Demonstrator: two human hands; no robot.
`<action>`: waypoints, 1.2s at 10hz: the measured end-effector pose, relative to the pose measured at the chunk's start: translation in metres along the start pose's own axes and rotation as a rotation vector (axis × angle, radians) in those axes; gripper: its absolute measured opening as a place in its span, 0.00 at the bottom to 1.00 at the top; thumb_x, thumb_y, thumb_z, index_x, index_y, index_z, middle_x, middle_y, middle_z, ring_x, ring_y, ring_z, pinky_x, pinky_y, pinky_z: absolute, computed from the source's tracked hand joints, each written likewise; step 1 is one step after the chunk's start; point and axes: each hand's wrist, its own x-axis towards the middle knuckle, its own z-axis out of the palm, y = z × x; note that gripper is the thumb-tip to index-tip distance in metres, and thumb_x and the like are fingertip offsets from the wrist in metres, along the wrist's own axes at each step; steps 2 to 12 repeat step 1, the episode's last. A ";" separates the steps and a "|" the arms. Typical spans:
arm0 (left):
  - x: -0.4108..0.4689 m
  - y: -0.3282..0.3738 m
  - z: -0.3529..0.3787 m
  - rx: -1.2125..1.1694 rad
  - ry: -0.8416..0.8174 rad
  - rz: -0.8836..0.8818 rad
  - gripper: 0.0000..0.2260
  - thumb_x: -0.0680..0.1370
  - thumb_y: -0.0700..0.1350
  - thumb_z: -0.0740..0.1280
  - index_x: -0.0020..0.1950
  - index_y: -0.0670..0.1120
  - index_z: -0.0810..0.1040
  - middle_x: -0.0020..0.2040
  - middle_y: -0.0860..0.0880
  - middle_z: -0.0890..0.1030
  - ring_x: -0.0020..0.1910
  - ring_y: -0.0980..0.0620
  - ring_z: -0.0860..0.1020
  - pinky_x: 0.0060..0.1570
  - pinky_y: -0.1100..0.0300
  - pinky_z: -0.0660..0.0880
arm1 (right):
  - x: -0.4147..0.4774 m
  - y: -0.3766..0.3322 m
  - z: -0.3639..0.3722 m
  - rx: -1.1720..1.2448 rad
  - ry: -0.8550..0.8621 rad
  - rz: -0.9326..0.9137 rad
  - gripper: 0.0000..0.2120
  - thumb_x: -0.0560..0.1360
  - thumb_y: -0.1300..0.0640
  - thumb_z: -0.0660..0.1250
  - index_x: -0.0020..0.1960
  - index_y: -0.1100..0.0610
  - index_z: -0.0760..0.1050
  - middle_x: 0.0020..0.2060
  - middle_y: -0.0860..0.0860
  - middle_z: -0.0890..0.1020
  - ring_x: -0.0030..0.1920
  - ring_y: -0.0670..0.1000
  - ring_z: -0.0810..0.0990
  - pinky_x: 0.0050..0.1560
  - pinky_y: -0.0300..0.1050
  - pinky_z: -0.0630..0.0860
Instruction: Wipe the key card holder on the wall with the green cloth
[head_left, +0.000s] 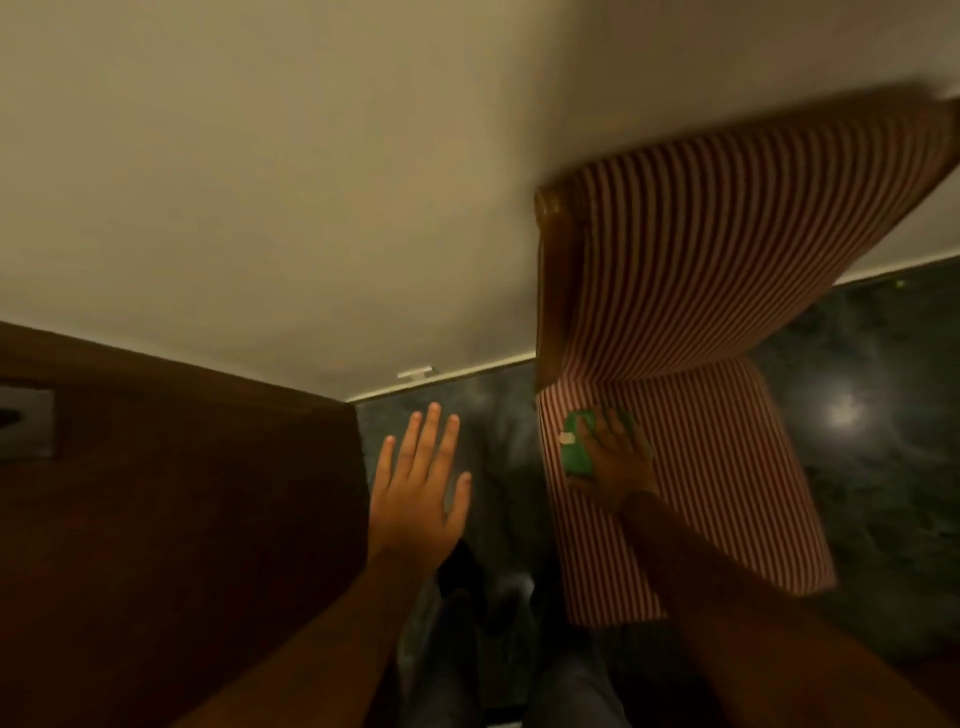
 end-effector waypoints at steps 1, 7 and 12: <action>0.007 -0.002 -0.052 -0.097 0.140 -0.046 0.34 0.88 0.59 0.56 0.93 0.49 0.57 0.93 0.47 0.51 0.92 0.45 0.54 0.89 0.44 0.49 | -0.030 -0.021 -0.045 0.053 0.125 -0.065 0.43 0.82 0.33 0.58 0.87 0.49 0.40 0.86 0.51 0.42 0.86 0.55 0.40 0.86 0.61 0.44; 0.007 -0.002 -0.052 -0.097 0.140 -0.046 0.34 0.88 0.59 0.56 0.93 0.49 0.57 0.93 0.47 0.51 0.92 0.45 0.54 0.89 0.44 0.49 | -0.030 -0.021 -0.045 0.053 0.125 -0.065 0.43 0.82 0.33 0.58 0.87 0.49 0.40 0.86 0.51 0.42 0.86 0.55 0.40 0.86 0.61 0.44; 0.007 -0.002 -0.052 -0.097 0.140 -0.046 0.34 0.88 0.59 0.56 0.93 0.49 0.57 0.93 0.47 0.51 0.92 0.45 0.54 0.89 0.44 0.49 | -0.030 -0.021 -0.045 0.053 0.125 -0.065 0.43 0.82 0.33 0.58 0.87 0.49 0.40 0.86 0.51 0.42 0.86 0.55 0.40 0.86 0.61 0.44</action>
